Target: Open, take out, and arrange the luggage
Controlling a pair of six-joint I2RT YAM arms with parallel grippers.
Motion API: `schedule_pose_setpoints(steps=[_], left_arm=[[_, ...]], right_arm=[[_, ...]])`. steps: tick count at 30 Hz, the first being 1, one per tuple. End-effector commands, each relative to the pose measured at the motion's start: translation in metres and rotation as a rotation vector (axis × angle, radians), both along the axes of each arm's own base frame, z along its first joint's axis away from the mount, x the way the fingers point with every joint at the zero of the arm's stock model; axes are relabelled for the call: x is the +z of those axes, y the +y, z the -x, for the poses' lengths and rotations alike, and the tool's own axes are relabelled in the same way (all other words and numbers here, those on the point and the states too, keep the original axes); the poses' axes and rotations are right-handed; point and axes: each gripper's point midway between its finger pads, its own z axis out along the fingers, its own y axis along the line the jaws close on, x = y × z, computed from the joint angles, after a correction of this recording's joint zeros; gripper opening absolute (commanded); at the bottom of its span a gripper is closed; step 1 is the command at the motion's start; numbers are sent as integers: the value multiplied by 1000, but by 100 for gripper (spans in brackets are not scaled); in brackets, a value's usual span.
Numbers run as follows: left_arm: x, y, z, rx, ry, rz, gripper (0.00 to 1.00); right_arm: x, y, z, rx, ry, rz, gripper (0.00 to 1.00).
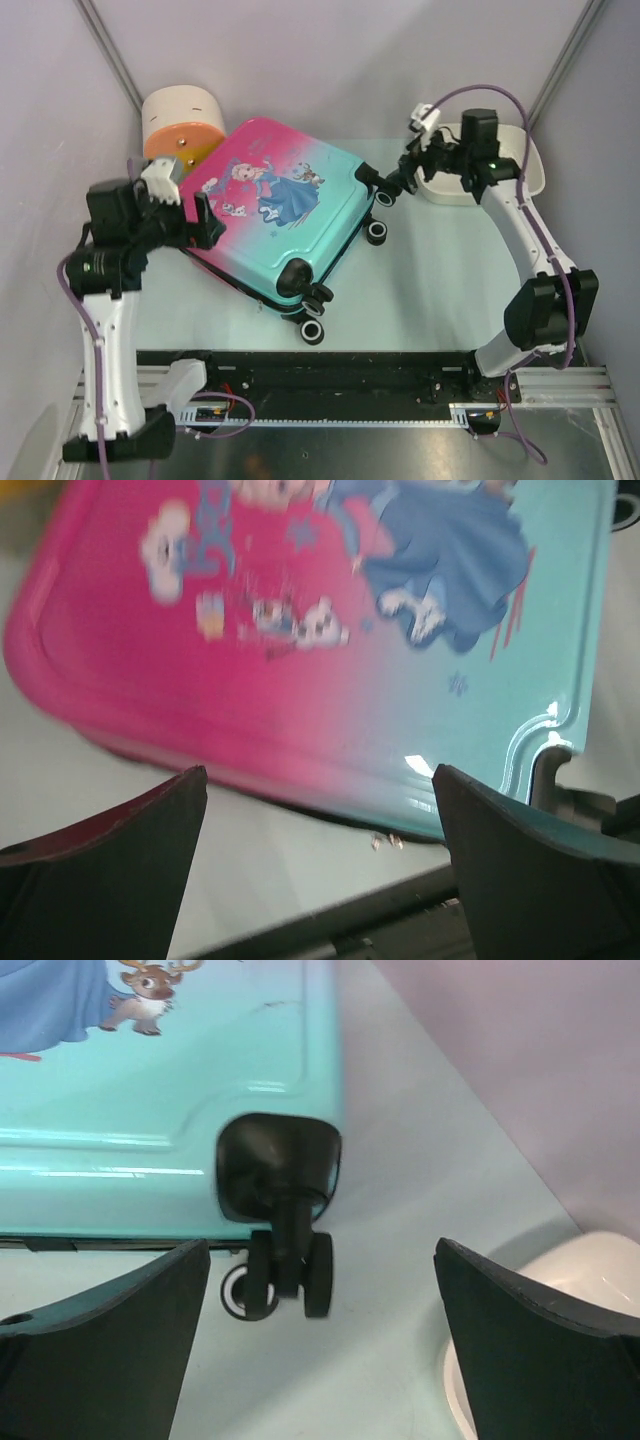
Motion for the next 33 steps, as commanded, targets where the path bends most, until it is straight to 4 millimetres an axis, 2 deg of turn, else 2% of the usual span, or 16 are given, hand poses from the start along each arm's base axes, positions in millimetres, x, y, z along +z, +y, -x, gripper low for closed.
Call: schedule_pose_setpoints(steps=[1,2,4,5,8,15,18,19,21,22,24,28,29,30,32,33], left_arm=[[-29,15,25,223,84,169,100],[-47,16,28,244,132,188,100],[-59,24,33,300,157,236,100],[-75,32,34,351,199,264,100],[-94,40,37,410,248,308,100],[-117,64,38,568,304,362,100],[-128,63,36,577,333,409,99],[-130,64,34,580,338,416,99],[-134,66,27,579,339,427,99],[-134,67,23,572,336,431,99],[-138,71,10,563,344,445,98],[-130,63,-14,452,312,506,95],[-124,60,-22,410,269,486,94],[-121,57,-27,381,244,474,92],[-113,45,-37,309,192,441,90],[-111,38,-41,277,184,441,89]], right_arm=[[-29,16,7,23,106,164,100],[-21,19,3,22,90,177,100],[-34,26,2,54,131,204,100],[-30,35,1,72,121,212,100],[-49,45,-3,92,134,294,100],[-84,51,-15,116,165,403,98],[-89,56,-16,138,183,406,84],[-88,57,-13,151,194,403,66],[-90,57,-8,158,214,405,45],[-93,57,-2,171,238,405,27],[-95,55,9,176,270,404,1],[-97,49,37,167,317,383,0],[-108,46,47,163,357,383,0],[-97,44,56,148,350,362,0],[-99,41,71,133,397,336,0],[-101,38,87,126,430,324,0]])
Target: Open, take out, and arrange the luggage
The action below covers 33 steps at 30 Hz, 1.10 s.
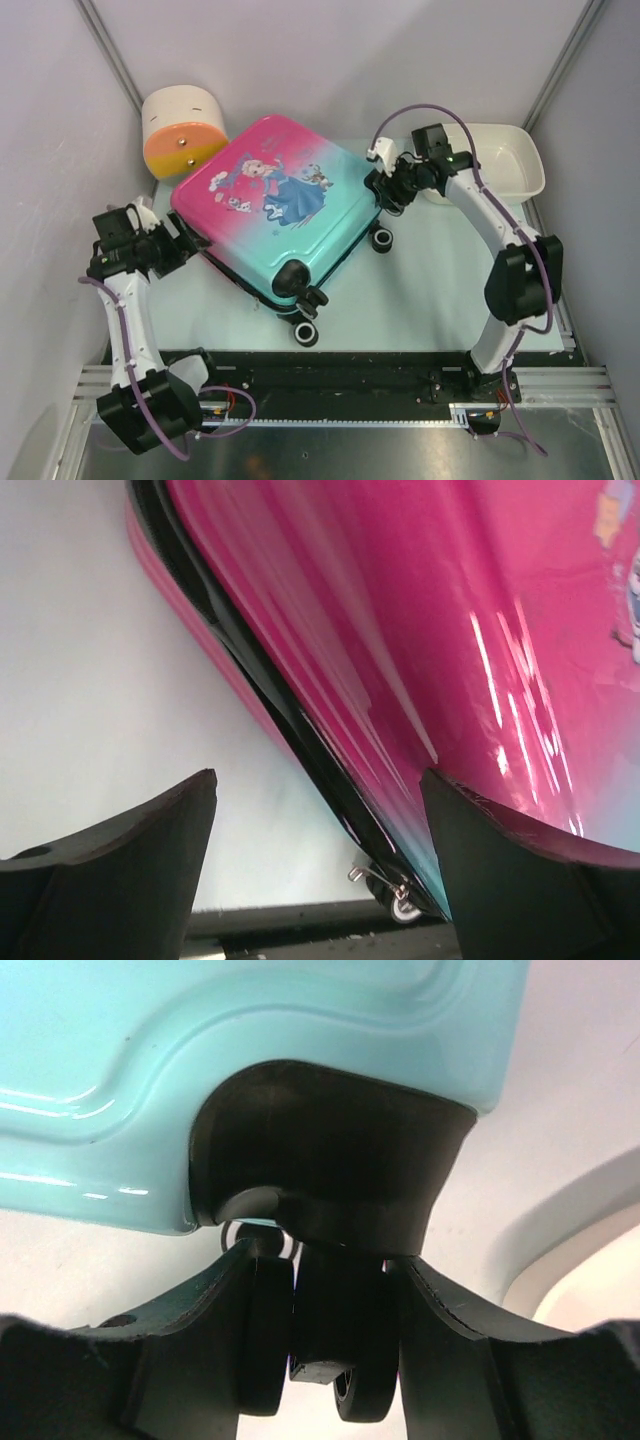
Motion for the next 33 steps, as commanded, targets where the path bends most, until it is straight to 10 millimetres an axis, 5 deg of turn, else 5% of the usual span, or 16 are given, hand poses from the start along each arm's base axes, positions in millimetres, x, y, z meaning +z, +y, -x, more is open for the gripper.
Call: schedule_pose_setpoints(steps=[1,7,10,11,12,14,16,18,21,23,26,29,33], left_arm=[[42,-35,-47,-205,-270,-9,89],[47,-66,-89,-325,-319,-51,87],[67,-66,-129,-363,-370,-112,86],[57,-63,-143,-370,-343,-110,86],[64,-61,-151,-377,-361,-132,86],[87,-57,-163,-392,-415,-176,89],[114,-65,-154,-439,-489,-199,94],[145,-68,-135,-444,-575,-257,100],[162,-73,-102,-460,-625,-302,100],[150,-76,-83,-476,-590,-301,100],[135,-82,-53,-500,-568,-314,100],[126,-92,-32,-546,-565,-302,100],[114,-105,-13,-646,-528,-304,99]], right_arm=[[7,-9,88,-55,233,-63,0],[12,-10,170,-113,447,-142,5],[21,3,213,-58,506,-171,31],[26,9,223,-46,514,-184,39],[32,18,231,-9,504,-196,59],[52,22,236,6,456,-244,76],[68,18,227,-15,402,-286,94],[92,9,215,-28,344,-339,97],[124,-23,178,-124,268,-441,96],[139,-54,151,-221,203,-480,95],[134,-81,121,-301,132,-434,90],[103,-98,97,-363,109,-330,77],[66,-95,92,-335,146,-254,61]])
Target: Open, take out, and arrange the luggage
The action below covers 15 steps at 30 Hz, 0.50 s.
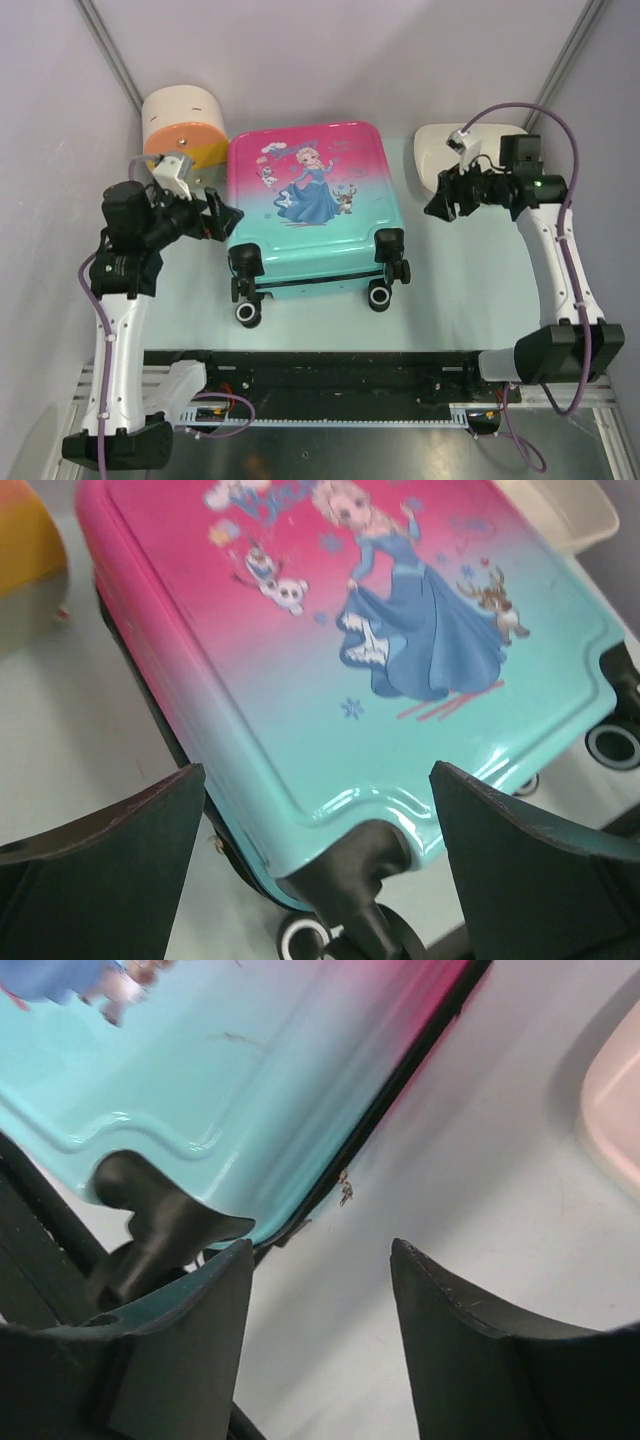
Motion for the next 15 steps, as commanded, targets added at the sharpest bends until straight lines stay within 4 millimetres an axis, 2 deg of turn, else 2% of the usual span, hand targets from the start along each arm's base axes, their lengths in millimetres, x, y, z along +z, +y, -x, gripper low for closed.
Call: schedule_pose_setpoints(steps=[1,3,6,8,11,12,14,15], left_arm=[[-37,-9,14,-102,106,-82,99],[-44,-16,21,-147,128,-108,99],[-51,-19,23,-180,165,-135,99],[-60,-15,17,-154,206,-166,99],[-75,-14,12,-153,273,-190,98],[-76,-15,10,-158,279,-190,98],[-79,-19,8,-188,290,-190,99],[-81,-21,4,-204,300,-193,100]], right_arm=[[-44,3,-11,50,22,108,58],[-64,17,-2,100,59,123,51],[-82,40,10,194,60,143,50],[-95,53,23,260,66,143,50],[-106,79,50,396,73,108,52],[-107,92,62,461,67,100,52],[-112,107,84,551,63,75,52],[-112,121,100,617,56,64,53]])
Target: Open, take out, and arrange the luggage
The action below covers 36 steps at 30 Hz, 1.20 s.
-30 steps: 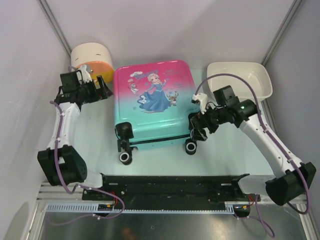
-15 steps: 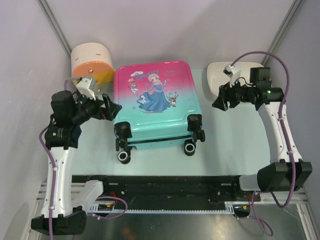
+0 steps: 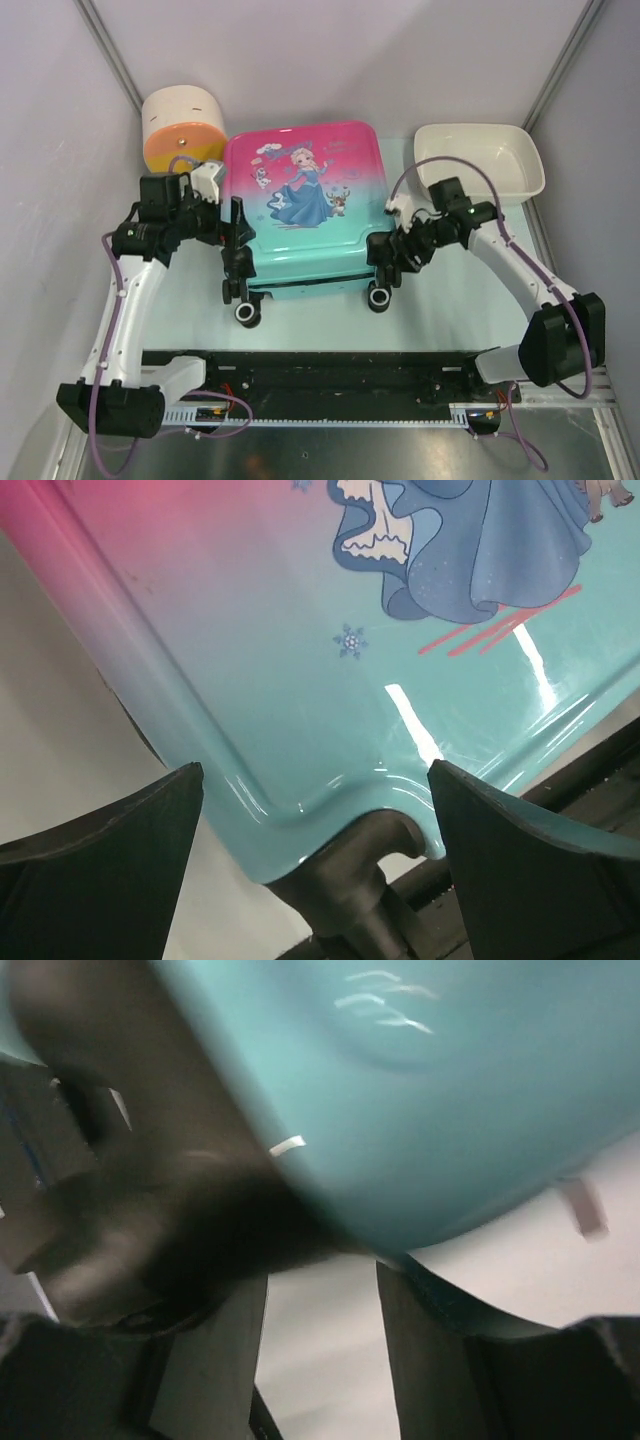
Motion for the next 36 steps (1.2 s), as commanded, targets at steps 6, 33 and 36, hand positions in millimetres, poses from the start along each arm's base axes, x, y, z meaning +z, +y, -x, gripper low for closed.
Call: schedule_pose_setpoints(steps=[6,33,36], left_arm=[[-2,-10,-26,-145,-10,-113,100],[55,-36,-8,-248,-201,-112,100],[54,-31,-3,-230,-212,-128,100]], right_arm=[[32,114,82,418,-122,-259,54],[2,59,54,112,-262,-261,76],[-5,57,27,-35,-345,-233,75]])
